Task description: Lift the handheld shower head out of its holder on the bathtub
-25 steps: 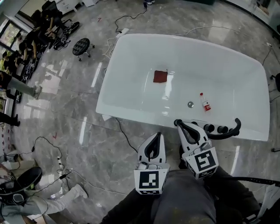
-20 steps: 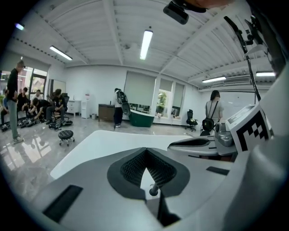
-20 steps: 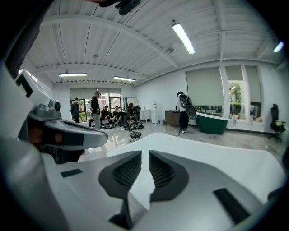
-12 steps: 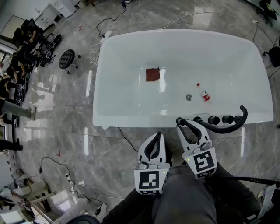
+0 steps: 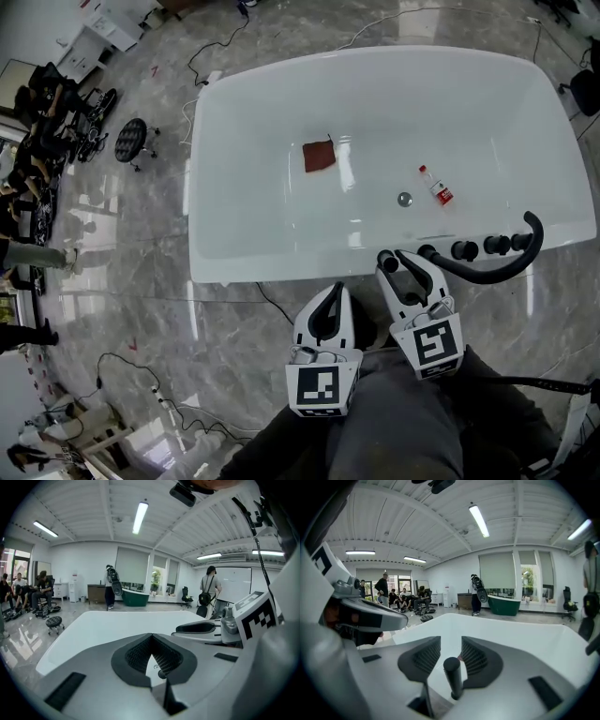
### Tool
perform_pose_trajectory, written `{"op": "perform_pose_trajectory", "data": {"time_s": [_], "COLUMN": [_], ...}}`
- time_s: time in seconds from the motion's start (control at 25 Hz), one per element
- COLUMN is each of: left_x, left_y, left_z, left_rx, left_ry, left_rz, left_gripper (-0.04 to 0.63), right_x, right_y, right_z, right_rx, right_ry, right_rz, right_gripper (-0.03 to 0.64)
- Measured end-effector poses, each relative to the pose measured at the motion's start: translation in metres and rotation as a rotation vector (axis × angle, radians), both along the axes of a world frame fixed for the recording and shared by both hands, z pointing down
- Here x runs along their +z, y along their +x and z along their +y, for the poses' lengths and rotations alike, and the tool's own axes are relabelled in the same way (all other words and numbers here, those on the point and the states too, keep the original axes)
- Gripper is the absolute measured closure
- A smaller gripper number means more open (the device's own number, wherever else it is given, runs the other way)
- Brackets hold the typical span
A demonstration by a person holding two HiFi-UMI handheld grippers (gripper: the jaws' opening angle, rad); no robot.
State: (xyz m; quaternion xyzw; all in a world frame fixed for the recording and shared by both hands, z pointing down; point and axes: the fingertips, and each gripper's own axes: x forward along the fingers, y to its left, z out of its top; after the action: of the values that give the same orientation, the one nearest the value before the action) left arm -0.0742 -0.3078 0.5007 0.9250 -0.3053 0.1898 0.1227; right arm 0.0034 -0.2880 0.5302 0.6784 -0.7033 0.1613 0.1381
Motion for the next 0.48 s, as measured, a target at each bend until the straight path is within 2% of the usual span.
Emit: {"op": "perform_pose_trajectory", "data": {"time_s": [0.48], "left_x": [0.050], "left_y": [0.015], "left_z": [-0.007], "left_rx": [0.026], "left_ry": [-0.025], "left_rz": [-0.029], "left_gripper": [0.592], "right_x": [0.059], "right_y": [0.003], "right_z": [-0.005], "right_rx": [-0.013], "right_ry": [-0.048], "right_rz": [-0.005], "right_gripper": [0.474]}}
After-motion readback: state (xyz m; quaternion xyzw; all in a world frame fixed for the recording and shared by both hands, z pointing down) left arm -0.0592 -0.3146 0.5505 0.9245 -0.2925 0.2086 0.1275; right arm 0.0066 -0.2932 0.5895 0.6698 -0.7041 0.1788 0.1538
